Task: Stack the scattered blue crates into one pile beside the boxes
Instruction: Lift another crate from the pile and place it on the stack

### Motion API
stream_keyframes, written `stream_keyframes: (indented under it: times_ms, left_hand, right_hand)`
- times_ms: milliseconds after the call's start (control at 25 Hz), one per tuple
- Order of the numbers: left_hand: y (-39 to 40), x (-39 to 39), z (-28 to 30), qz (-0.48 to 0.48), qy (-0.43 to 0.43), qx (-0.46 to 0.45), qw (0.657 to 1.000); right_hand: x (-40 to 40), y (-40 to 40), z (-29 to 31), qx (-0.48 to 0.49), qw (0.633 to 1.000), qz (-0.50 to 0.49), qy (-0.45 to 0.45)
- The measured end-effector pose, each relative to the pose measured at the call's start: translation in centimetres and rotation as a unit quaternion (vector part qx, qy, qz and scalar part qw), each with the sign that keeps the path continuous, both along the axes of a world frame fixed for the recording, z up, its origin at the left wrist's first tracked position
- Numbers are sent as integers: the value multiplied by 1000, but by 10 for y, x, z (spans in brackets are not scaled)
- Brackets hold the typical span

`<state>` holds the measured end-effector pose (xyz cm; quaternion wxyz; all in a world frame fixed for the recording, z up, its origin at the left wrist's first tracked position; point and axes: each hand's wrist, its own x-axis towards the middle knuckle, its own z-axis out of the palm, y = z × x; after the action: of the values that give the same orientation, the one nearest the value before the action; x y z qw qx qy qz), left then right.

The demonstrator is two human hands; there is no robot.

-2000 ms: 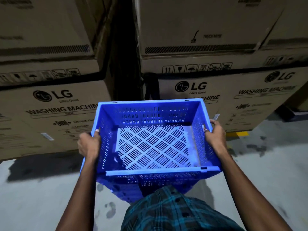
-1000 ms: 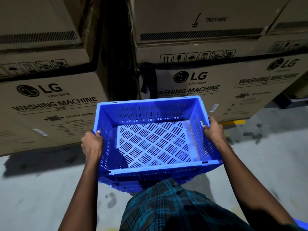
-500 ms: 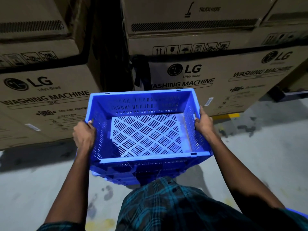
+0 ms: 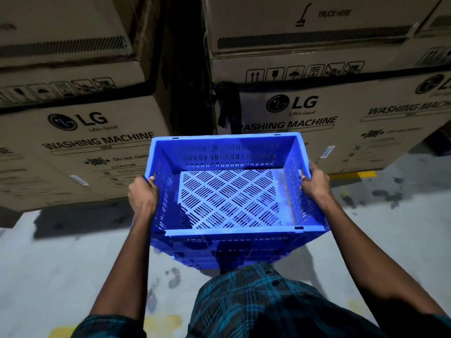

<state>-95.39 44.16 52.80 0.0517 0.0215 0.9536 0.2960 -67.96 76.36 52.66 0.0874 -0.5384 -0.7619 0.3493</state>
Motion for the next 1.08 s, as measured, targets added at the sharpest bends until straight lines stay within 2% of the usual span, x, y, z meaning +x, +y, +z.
stream_keyframes:
  times_ms: [240,440,560,760,1080]
  left_hand:
    - [-6,1,-11,11,-4,-19,1000]
    - [-3,-5,-15,6,7,-30,1000]
    - [-4,-8,-14,-3,12,-32,999]
    - [-10,-3,-18,-4,14,-29,999]
    - [-4,-9,-14,-28,15,-25,999]
  right_hand:
    - [5,-3,-12,-2,1000,-16,-25]
    - [1,-4,-3,5,1000,21,-12]
    - [-4,1,-4,17,999,17,-35]
    - [11,-10,-8,-12,999,6,-44]
    - [4,-12,-6,29,999,3,-21]
